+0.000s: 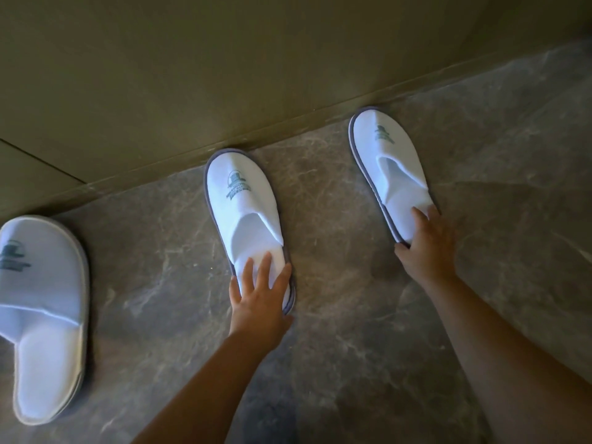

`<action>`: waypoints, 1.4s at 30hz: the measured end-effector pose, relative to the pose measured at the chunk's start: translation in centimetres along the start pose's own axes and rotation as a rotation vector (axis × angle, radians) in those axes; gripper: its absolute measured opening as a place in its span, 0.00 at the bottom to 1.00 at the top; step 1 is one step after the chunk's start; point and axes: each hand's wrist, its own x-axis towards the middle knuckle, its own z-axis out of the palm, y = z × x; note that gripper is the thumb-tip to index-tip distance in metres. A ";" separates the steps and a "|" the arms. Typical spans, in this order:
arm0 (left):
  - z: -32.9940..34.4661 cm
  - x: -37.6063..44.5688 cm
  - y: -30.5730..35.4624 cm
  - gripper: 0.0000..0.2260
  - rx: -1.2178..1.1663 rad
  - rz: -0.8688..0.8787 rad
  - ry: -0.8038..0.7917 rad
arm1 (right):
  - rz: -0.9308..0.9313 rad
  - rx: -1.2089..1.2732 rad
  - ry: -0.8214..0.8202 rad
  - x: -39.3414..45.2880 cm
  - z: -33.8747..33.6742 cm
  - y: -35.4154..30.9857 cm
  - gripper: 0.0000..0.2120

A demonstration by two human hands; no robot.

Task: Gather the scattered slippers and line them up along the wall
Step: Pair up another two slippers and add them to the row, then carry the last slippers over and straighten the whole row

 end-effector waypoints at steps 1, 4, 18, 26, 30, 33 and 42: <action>-0.1 -0.1 0.1 0.37 -0.001 0.003 -0.005 | -0.013 -0.013 -0.007 -0.2 0.0 -0.1 0.29; -0.8 -0.5 0.4 0.35 -0.029 0.019 0.011 | -0.062 0.013 0.007 -1.4 0.1 -1.0 0.24; -20.4 -18.1 -3.3 0.17 -0.404 0.010 0.110 | -0.257 0.443 -0.095 -21.6 -16.2 -15.8 0.11; -39.9 -41.7 -11.6 0.14 -0.582 -0.196 0.219 | -0.407 0.536 -0.318 -36.7 -37.5 -32.3 0.09; -47.4 -52.1 -16.6 0.14 -0.566 -0.290 0.336 | -0.532 0.588 -0.395 -43.8 -44.8 -40.4 0.07; -50.7 -59.0 -20.1 0.14 -0.593 -0.426 0.429 | -0.644 0.615 -0.444 -48.4 -47.9 -45.4 0.06; -49.5 -74.0 -26.6 0.14 -0.776 -0.917 0.637 | -0.954 0.486 -0.777 -57.3 -48.9 -55.0 0.05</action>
